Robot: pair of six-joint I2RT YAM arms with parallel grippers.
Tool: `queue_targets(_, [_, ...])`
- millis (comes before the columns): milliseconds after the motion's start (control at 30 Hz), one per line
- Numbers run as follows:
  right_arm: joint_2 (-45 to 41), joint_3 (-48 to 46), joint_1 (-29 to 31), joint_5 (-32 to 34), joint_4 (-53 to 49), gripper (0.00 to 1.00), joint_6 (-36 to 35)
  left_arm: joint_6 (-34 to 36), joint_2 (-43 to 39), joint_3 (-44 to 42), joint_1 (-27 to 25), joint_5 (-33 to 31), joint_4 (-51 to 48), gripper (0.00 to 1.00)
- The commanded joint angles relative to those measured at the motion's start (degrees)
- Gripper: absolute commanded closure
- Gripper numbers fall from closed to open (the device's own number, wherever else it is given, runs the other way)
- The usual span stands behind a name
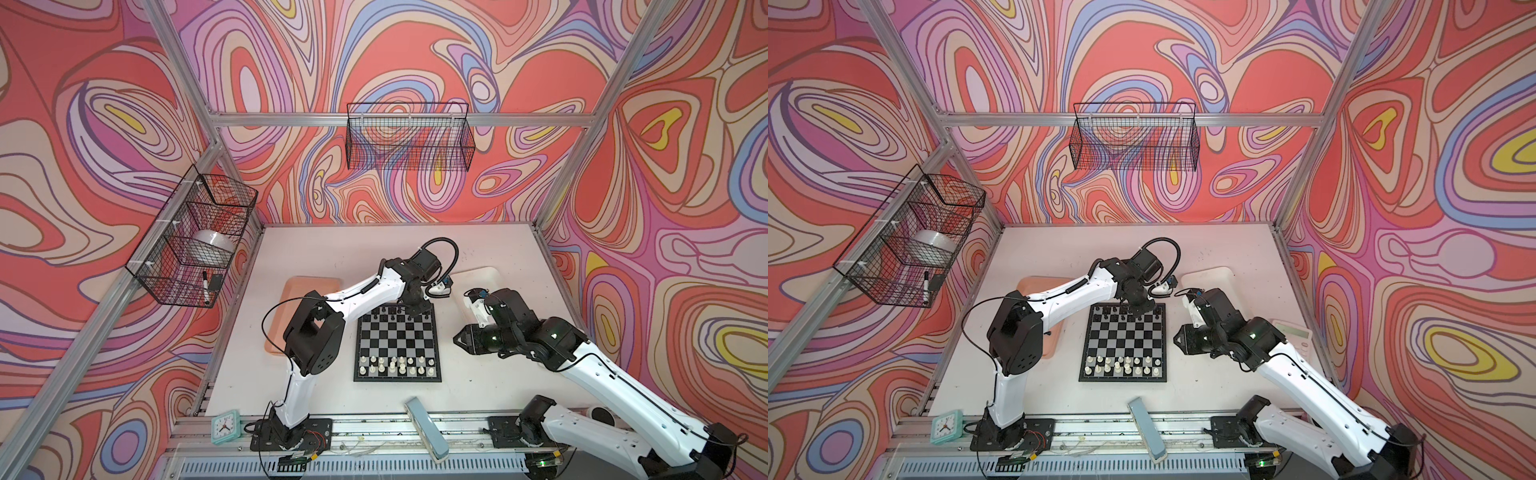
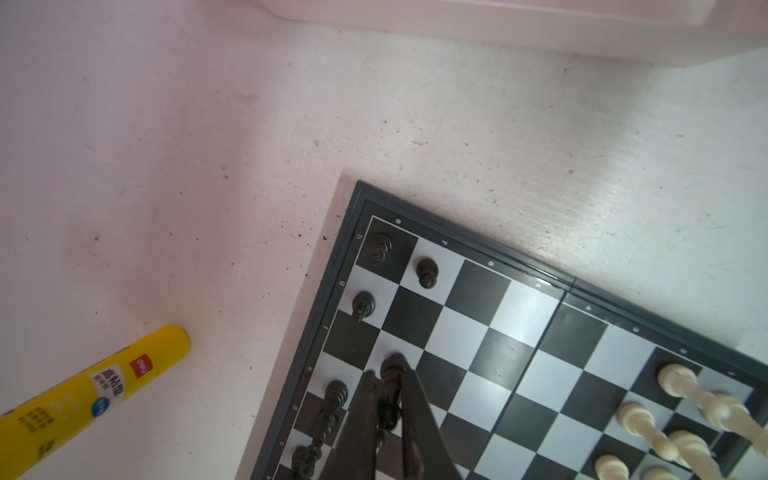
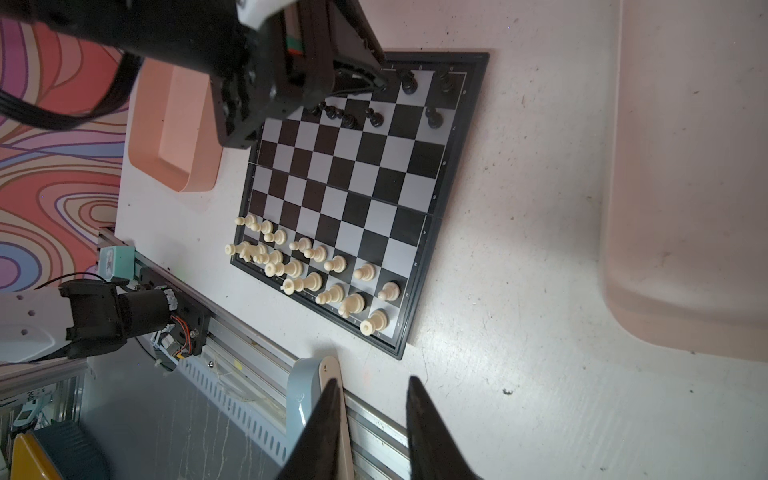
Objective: Set up the chess pieces on the board
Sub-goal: 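Lower the black pawn onto the board's far row and open the left gripper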
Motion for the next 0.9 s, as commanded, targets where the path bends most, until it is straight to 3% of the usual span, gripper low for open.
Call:
queue_targets(0, [0.03, -0.19, -0.18, 0.63, -0.07, 0.72, 0.10, 1.00, 1.39, -1.98, -1.05, -1.16, 1.83, 0.86])
queue_targets(867, [0.78, -0.30, -0.17, 0.53, 0.03, 0.72, -0.05, 2.06, 3.80, -6.28, -2.64, -4.87, 7.76, 0.86])
